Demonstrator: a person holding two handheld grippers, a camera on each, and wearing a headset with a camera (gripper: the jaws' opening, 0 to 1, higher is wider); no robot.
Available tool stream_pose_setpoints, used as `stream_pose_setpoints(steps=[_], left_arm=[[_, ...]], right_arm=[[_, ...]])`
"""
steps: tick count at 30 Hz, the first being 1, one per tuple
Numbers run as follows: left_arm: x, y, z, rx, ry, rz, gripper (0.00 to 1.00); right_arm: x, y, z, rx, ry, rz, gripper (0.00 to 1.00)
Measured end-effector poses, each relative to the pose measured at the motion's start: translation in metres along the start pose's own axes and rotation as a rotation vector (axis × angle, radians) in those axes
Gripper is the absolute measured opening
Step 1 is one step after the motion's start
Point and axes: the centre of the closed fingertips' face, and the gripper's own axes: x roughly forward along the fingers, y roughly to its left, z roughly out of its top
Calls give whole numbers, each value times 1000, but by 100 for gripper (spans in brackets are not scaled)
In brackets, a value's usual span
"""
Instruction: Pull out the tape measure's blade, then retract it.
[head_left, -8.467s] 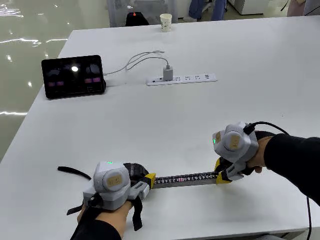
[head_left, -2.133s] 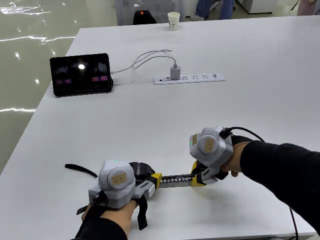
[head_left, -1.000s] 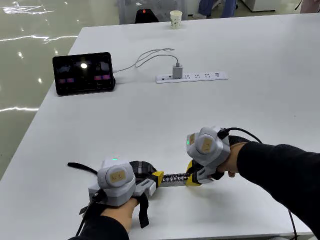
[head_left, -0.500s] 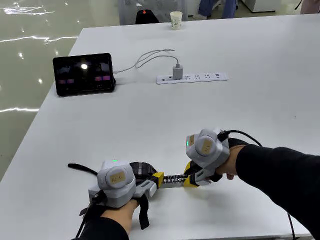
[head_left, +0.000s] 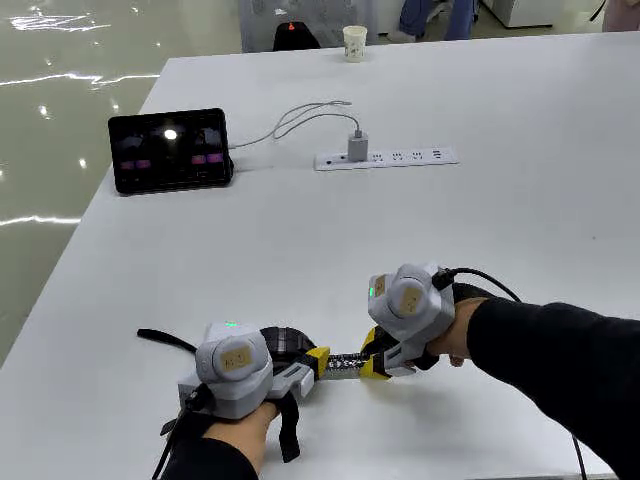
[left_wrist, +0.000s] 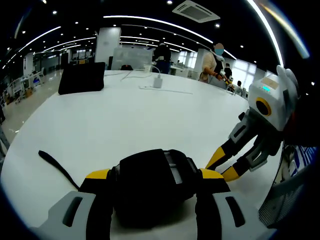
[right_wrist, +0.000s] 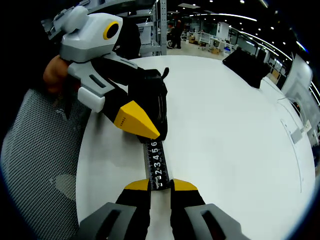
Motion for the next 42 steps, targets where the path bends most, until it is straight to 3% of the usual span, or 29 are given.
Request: stream_pose_setpoints(steps=[24, 42], left_arm=[[0, 0, 0, 0, 0, -1, 63], [-1, 0, 0, 1, 1, -1, 63]], right_arm=[[9, 0, 12, 12, -53, 1, 11], [14, 2, 21, -18, -71, -8, 12]])
